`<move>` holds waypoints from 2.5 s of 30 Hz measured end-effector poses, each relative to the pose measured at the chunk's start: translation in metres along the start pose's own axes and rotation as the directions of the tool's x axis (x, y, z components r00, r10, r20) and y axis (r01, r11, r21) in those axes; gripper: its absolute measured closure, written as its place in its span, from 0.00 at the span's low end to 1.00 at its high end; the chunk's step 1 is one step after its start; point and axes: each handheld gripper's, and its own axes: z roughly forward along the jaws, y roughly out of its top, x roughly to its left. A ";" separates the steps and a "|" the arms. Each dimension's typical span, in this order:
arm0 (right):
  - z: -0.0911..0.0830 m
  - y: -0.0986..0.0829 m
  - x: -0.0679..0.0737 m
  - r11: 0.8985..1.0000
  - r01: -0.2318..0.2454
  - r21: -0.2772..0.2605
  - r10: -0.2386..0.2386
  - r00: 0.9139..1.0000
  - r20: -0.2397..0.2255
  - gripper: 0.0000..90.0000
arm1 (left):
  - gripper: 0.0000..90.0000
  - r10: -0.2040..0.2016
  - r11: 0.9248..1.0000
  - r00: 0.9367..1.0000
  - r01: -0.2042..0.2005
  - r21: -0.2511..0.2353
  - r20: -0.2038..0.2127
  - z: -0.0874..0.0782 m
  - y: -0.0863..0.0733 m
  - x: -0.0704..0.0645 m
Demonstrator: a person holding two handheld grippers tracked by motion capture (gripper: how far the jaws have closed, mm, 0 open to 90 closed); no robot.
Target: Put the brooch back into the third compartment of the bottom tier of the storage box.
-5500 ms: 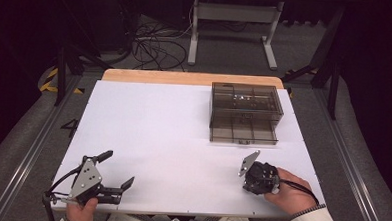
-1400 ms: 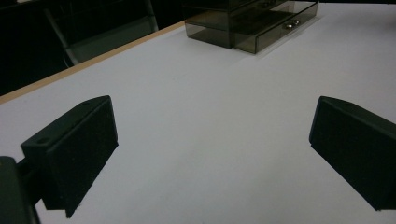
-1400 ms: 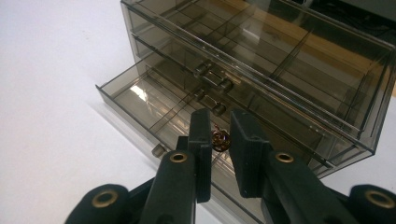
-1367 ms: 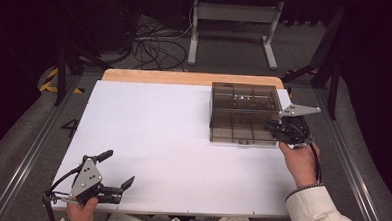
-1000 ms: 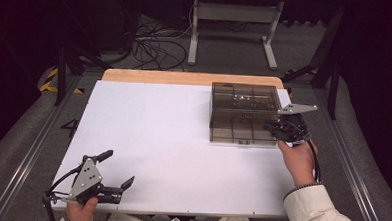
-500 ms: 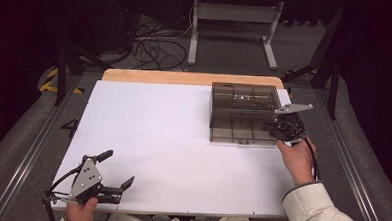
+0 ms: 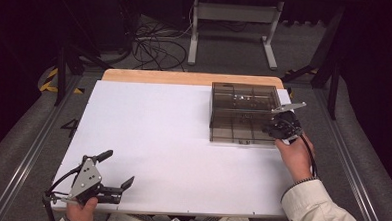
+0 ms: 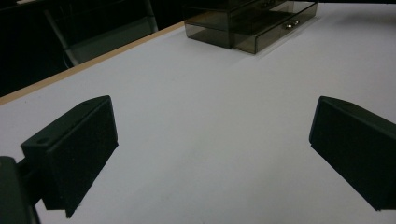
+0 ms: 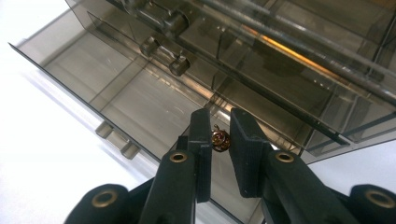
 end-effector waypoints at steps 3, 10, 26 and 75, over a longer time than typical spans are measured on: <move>0.002 0.000 0.000 1.000 -0.003 0.011 0.003 1.000 -0.002 0.88 | 0.02 0.000 1.000 1.000 0.000 -0.001 -0.001 0.000 0.000 0.000; 0.008 0.000 -0.002 0.999 0.002 0.040 -0.001 1.000 -0.009 0.88 | 0.02 -0.003 1.000 1.000 0.003 -0.001 0.000 0.000 0.000 0.000; 0.018 -0.002 -0.005 0.993 -0.025 0.119 0.026 1.000 -0.004 0.88 | 0.02 -0.003 1.000 1.000 0.003 -0.001 0.000 0.000 0.000 0.000; -0.026 0.003 0.020 0.999 0.006 -0.049 -0.007 1.000 -0.020 0.67 | 0.02 0.001 1.000 1.000 -0.001 -0.001 0.005 0.002 0.001 0.000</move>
